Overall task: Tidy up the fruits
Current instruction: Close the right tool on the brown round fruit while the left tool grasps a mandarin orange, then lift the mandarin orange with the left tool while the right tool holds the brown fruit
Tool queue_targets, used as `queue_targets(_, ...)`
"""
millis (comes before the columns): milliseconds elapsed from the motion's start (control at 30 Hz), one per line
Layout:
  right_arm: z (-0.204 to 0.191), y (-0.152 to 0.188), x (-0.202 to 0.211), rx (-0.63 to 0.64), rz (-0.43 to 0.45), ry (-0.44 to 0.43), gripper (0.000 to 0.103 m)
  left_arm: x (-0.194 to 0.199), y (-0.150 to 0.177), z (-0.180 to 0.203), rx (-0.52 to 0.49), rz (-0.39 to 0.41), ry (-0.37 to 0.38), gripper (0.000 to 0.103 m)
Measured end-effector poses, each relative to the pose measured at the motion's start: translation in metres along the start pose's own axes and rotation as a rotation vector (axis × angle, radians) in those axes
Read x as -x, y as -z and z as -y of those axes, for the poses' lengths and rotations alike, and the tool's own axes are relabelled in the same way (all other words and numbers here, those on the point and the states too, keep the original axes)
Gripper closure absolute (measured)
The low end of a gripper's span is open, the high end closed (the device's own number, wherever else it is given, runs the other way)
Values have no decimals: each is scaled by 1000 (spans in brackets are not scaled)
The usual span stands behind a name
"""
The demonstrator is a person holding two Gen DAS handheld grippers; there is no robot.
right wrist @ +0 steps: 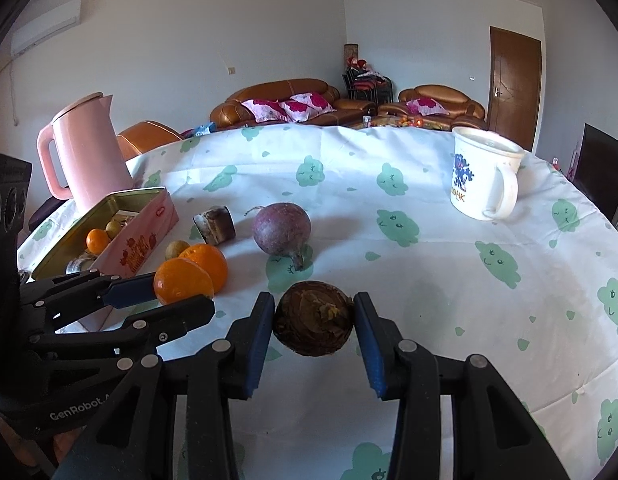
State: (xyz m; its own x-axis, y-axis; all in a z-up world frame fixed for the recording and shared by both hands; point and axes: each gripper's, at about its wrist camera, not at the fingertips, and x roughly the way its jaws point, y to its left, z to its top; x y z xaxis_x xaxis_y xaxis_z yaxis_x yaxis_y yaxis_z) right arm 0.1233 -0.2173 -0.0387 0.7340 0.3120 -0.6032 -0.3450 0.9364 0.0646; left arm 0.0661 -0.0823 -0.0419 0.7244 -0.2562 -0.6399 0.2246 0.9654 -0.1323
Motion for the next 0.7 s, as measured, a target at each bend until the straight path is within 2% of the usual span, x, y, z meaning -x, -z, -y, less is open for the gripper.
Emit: queue_targets(700,-5,2,16,26,78,-17,60,16,2,4,-22,83,-51,61)
